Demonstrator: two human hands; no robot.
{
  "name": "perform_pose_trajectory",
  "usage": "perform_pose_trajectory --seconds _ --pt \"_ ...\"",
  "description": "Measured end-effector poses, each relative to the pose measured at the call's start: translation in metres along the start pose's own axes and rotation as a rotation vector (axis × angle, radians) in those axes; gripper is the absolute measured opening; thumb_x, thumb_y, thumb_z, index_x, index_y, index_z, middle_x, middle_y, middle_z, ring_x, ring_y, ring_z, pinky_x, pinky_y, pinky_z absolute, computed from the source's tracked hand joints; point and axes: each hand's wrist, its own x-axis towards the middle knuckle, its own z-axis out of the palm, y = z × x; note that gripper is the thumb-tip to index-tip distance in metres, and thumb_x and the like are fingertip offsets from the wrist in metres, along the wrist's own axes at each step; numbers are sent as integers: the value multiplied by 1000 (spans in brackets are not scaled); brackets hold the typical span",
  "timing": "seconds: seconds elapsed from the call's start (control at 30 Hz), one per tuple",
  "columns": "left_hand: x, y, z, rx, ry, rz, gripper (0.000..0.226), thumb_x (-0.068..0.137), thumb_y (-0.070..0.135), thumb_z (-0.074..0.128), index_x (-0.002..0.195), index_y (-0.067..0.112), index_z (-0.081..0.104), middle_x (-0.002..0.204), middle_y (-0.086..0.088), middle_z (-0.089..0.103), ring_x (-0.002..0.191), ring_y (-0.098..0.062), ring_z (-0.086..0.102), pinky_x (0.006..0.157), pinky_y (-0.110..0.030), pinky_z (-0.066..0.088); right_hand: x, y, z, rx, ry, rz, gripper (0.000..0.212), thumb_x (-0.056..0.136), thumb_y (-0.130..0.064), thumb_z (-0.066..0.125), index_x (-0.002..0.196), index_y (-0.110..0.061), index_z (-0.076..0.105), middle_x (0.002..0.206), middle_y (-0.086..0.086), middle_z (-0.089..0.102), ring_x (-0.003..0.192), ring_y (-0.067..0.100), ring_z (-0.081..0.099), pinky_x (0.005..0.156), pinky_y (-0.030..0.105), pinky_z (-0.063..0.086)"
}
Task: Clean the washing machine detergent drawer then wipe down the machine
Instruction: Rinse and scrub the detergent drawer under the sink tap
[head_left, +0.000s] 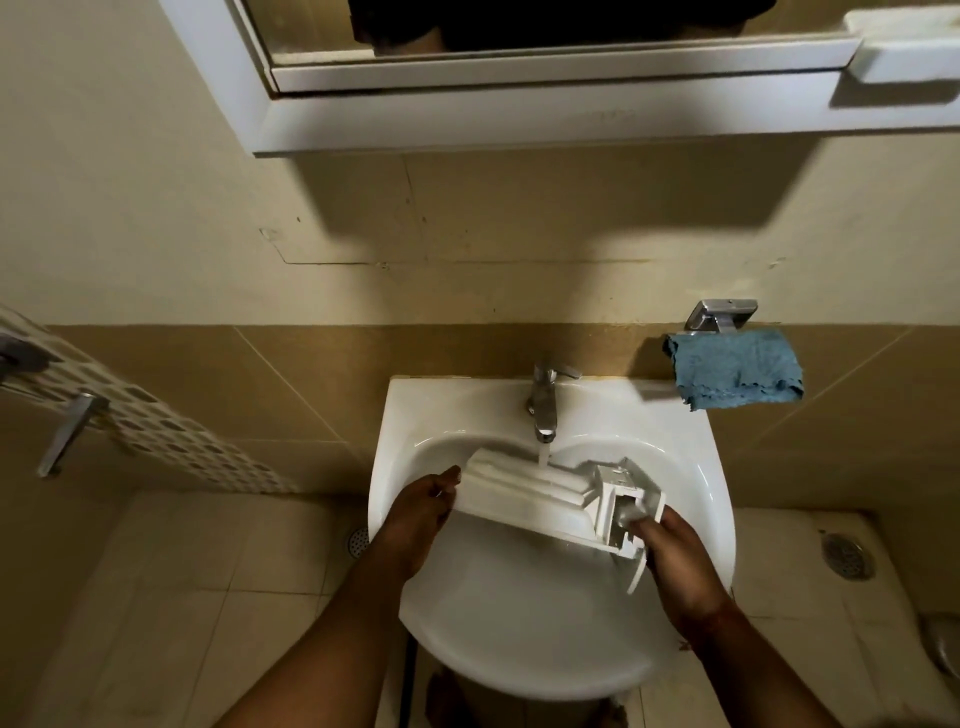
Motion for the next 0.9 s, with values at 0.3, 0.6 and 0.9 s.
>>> perform_pose_trajectory --seconds 0.3,0.6,0.9 --pt "-5 7 25 429 -17 -9 52 94 28 62 140 20 38 130 -6 53 110 -23 54 92 -37 50 -27 21 10 -148 101 -41 25 97 -17 58 118 -27 63 108 -12 69 105 13 62 84 32 48" --pt "4 -16 37 617 94 93 52 91 10 59 141 14 45 134 -7 54 119 -25 53 105 -43 44 -28 30 -2 -291 5 30 42 90 -17 69 128 -26 55 121 -10 63 113 14 58 90 30 46" --pt "7 -18 41 624 140 89 51 88 4 60 138 8 50 130 -10 57 119 -27 53 105 -41 44 -11 -12 23 -622 310 -292 37 92 -19 62 128 -14 56 126 7 53 113 23 54 100 32 41"
